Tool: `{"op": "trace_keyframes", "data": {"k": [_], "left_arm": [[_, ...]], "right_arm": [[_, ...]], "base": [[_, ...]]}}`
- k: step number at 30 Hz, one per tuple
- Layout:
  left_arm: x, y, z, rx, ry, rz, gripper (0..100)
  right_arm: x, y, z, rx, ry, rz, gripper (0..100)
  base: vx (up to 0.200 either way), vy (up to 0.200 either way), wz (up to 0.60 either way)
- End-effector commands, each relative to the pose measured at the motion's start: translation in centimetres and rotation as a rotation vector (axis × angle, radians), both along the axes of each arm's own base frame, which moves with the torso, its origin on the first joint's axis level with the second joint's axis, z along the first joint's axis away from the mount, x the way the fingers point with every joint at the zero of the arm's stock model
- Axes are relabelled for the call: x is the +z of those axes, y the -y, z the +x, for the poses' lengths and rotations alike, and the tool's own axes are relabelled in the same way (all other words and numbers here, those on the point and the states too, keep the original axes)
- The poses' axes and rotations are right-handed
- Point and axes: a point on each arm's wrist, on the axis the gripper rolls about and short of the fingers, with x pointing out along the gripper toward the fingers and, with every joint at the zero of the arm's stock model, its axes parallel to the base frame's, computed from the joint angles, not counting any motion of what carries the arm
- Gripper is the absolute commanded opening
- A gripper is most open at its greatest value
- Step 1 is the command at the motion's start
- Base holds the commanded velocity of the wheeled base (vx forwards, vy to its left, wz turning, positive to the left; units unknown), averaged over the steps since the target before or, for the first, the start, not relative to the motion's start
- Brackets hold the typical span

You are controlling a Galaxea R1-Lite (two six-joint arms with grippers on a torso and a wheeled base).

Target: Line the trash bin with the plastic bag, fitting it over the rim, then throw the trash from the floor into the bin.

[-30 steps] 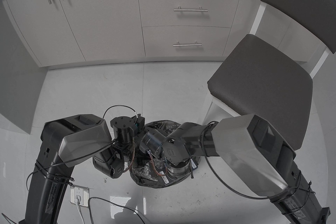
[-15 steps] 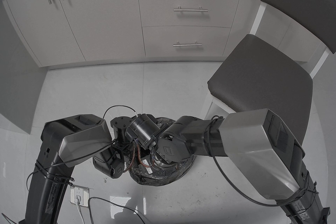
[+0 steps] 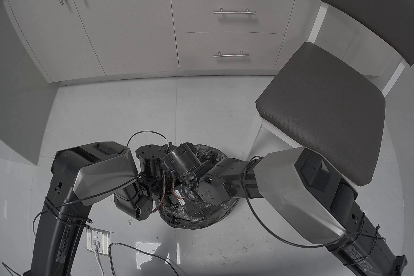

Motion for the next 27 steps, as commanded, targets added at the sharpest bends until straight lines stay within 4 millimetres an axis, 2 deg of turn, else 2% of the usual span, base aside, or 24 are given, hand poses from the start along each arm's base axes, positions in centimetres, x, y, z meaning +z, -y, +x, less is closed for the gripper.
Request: {"op": "trace_keyframes", "data": {"k": [1,7,14,21,26,27], "left_arm": [[-0.1,0.1,0.0,-0.003,0.003,0.000,100],[-0.1,0.2,-0.1,-0.004,0.003,0.000,100],[-0.6,0.2,-0.1,-0.005,-0.002,0.012,100],[-0.7,0.1,0.6,0.002,0.002,0.016,100],[-1.3,-0.3,1.3,0.016,-0.005,0.027,100],[-2.0,-1.0,2.0,0.029,0.012,0.072,100]], "right_arm": [[-3.2,1.0,1.0,-0.017,-0.032,-0.057,100],[-3.6,1.6,1.6,-0.046,-0.026,-0.076,100],[-5.3,2.0,1.9,-0.060,-0.040,-0.102,100],[-5.0,2.2,2.1,-0.067,-0.037,-0.098,100],[-4.6,2.2,2.1,-0.068,-0.033,-0.092,100],[-4.6,2.2,2.1,-0.068,-0.032,-0.091,100]], "base": [[0.000,0.000,0.00],[0.000,0.000,0.00],[0.000,0.000,0.00],[0.000,0.000,0.00],[0.000,0.000,0.00],[0.000,0.000,0.00]]}}
